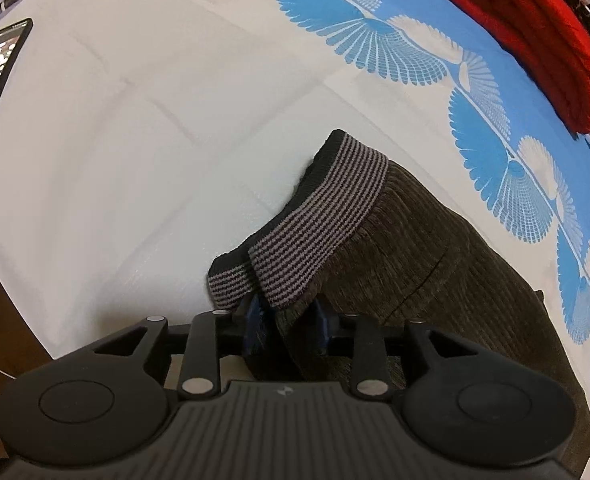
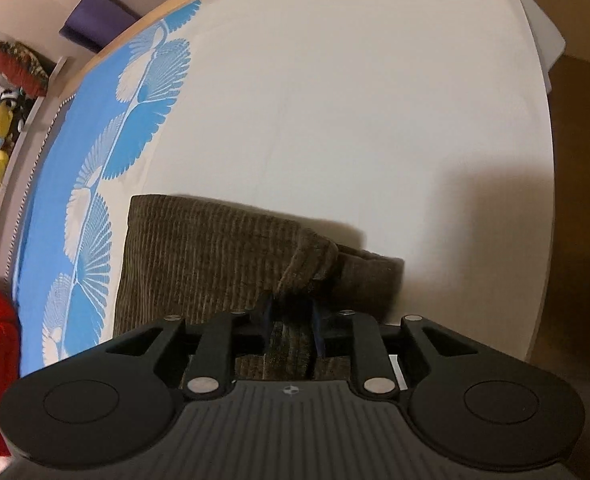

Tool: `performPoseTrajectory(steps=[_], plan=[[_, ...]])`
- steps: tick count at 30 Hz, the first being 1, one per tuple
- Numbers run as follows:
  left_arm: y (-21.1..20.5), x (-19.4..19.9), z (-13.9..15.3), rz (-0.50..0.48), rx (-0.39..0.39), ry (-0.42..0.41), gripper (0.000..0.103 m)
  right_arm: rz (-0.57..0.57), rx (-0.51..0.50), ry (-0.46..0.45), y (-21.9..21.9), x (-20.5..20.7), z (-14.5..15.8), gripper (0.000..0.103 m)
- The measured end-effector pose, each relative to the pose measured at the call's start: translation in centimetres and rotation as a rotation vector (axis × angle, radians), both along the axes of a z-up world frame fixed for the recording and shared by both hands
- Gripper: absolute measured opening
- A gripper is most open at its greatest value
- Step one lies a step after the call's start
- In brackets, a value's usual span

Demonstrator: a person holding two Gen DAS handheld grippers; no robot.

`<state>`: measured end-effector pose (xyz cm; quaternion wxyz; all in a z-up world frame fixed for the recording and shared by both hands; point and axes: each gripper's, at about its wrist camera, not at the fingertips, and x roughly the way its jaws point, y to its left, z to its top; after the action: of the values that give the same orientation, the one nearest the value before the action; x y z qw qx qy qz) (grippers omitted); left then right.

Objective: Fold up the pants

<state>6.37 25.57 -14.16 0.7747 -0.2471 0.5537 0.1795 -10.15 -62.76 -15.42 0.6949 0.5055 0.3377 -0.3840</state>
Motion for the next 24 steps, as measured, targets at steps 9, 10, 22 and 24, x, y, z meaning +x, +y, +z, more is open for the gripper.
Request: performPoseTrajectory(steps=[9,10,22,24], plan=[[-0.7,0.0,0.3,-0.049,0.042,-0.010,0.023,0.096,-0.042,0.011,0.2,1.3,0.6,0.049],[-0.8,0.0,0.4,-0.054,0.045,-0.015,0.022,0.122,-0.051,0.030,0.3,1.5,0.5,0.041],[-0.6,-2.3,1.1,-0.144,0.052,0.057,0.022,-0.013,-0.190,0.189,0.4,-0.7,3.3,0.008],[-0.1,-2.4,0.5,-0.136,0.054,0.094,0.038,0.008,-0.053,0.261,-0.4,-0.7,0.3,0.013]])
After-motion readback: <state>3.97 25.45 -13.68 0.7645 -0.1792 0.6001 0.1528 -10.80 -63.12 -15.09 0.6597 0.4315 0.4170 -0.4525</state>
